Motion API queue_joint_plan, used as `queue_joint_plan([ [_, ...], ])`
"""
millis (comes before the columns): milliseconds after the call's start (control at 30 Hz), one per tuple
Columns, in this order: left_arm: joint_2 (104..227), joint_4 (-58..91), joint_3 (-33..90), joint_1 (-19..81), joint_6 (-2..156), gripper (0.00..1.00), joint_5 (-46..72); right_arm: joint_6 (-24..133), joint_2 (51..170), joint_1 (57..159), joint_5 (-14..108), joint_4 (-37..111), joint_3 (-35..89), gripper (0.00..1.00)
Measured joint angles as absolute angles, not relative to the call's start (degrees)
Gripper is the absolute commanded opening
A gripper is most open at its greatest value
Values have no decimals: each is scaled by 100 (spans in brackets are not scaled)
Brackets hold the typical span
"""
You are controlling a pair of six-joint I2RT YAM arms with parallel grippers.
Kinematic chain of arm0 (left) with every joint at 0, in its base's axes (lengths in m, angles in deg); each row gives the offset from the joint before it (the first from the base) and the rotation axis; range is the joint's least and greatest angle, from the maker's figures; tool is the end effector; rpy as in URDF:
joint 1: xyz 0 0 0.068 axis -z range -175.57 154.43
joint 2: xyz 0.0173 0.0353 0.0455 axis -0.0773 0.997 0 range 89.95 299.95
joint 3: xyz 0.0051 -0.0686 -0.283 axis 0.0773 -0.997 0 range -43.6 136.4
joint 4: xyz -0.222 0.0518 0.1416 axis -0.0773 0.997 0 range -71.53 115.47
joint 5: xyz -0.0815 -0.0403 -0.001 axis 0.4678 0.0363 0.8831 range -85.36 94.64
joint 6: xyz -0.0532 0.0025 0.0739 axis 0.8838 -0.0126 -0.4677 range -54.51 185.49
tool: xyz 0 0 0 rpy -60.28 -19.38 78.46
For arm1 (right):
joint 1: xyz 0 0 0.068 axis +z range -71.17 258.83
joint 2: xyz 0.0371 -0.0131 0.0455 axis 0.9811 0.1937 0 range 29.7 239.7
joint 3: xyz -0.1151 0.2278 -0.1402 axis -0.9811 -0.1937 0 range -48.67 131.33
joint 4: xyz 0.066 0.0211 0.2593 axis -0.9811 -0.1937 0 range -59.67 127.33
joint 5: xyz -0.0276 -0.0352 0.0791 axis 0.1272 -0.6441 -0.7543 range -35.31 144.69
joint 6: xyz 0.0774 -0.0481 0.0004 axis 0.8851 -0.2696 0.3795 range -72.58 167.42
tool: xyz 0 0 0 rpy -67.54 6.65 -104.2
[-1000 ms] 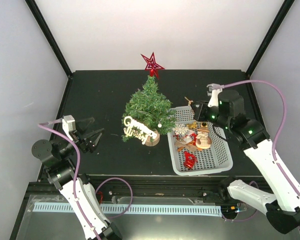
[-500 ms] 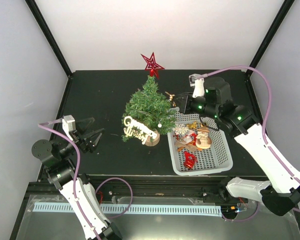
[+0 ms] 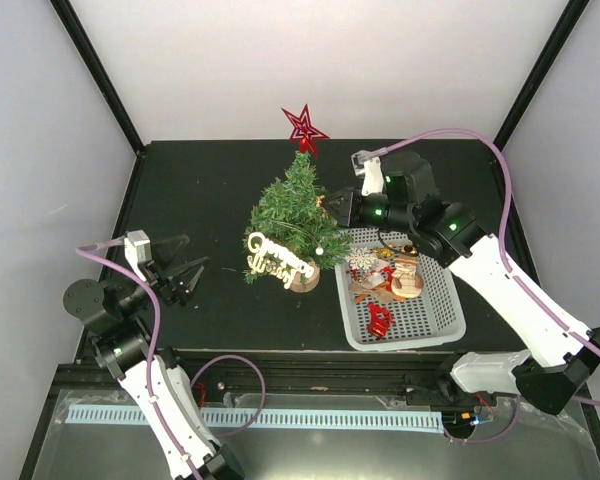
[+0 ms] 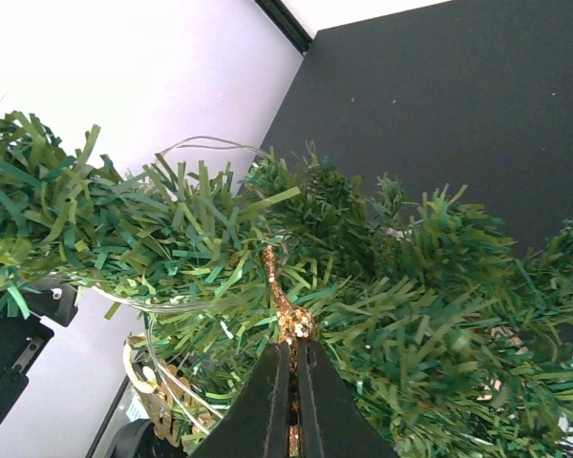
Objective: Decorate the small christmas tree
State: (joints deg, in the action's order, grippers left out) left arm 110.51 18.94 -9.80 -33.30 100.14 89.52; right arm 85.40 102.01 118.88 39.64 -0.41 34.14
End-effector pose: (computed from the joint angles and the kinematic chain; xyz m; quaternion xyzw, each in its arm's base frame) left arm 0.1021 -0.0238 0.3470 0.1535 0.6831 -0.4055 0.5877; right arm 0.2214 0.2138 0.4181 -0.0835 0.8450 0.4119 0.3307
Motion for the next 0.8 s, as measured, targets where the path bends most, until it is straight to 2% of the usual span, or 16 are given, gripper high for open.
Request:
queue_joint_plan([
  [500, 11051, 1894, -980, -3330, 10014, 99, 8952, 8592, 10475, 12004, 3916, 136, 3414, 5],
  [700, 11053, 1891, -980, -3330, 10014, 99, 8952, 8601, 10472, 12011, 3919, 145, 3412, 16],
  [800, 11051, 1894, -980, -3330, 10014, 99, 8952, 8597, 10442, 12017, 3927, 147, 3407, 25],
])
